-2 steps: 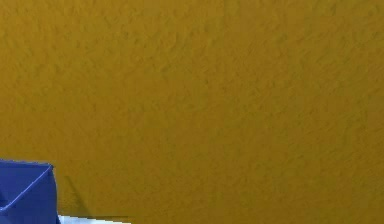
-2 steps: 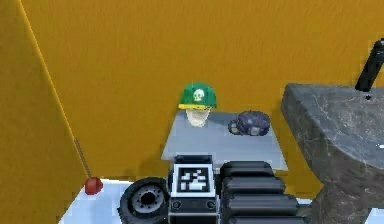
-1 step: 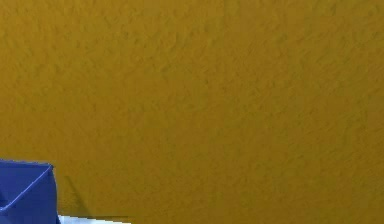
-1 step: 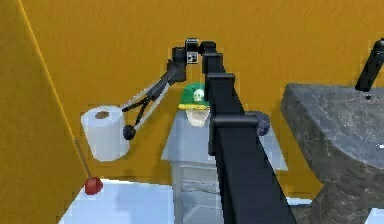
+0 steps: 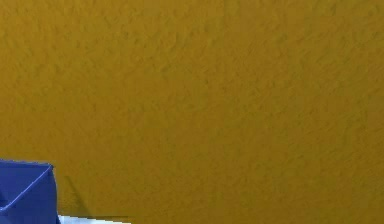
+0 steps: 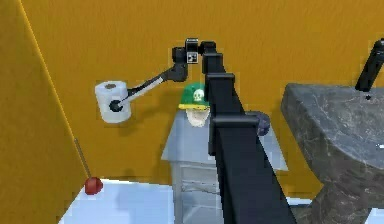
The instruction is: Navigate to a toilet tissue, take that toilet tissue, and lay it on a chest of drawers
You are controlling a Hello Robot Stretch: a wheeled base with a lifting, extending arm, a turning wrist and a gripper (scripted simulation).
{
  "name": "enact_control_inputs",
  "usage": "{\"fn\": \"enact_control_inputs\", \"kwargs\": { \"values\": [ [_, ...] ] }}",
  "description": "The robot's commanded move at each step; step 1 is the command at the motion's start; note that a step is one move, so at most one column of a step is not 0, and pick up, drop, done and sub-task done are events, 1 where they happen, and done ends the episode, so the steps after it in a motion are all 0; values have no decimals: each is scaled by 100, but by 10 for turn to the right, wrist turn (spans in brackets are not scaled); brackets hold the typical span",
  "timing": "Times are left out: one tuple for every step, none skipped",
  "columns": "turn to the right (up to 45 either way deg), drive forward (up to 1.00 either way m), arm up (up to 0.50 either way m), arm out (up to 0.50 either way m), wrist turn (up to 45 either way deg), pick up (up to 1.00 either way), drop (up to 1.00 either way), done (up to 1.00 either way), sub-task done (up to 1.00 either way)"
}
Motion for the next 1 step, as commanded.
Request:
{"fn": "enact_control_inputs", "kwargs": {
  "values": [
    [0,0,0,0,450,0,0,0,0]
  ]
}}
